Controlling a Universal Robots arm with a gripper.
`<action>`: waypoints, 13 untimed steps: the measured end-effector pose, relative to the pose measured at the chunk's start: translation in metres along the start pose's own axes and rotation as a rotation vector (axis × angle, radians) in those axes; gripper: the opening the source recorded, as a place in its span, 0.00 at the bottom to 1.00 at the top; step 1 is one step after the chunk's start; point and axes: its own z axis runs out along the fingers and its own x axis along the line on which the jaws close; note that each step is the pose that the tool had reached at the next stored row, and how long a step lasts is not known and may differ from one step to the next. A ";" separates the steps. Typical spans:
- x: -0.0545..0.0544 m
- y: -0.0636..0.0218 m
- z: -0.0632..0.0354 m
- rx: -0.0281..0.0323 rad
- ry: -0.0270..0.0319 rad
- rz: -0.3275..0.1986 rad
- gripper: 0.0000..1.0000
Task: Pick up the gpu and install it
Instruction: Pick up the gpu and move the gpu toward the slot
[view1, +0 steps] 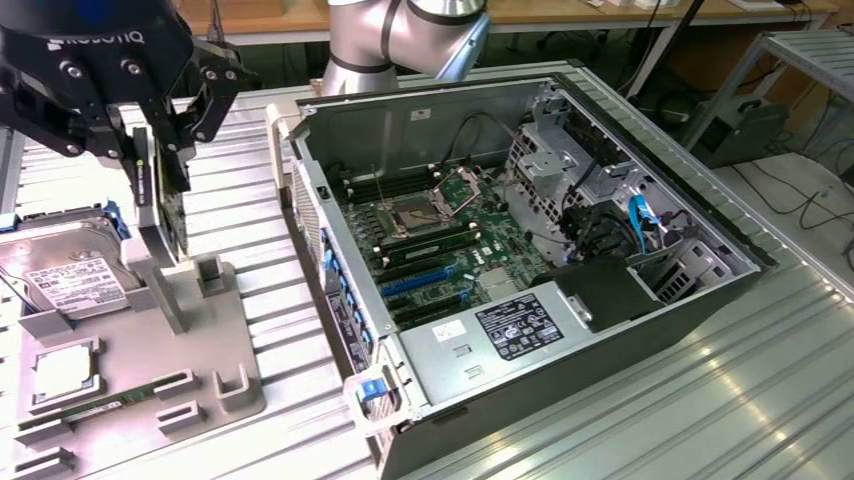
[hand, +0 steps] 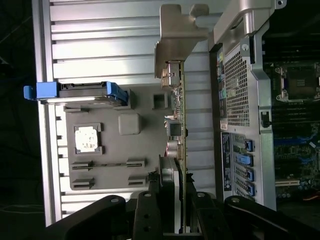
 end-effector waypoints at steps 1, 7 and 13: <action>0.000 0.0002 -0.0029 -0.0001 0.0004 0.000 0.28; 0.000 0.0007 -0.0119 -0.0008 0.0005 0.000 0.28; 0.000 0.0007 -0.0121 -0.0009 0.0008 0.000 0.28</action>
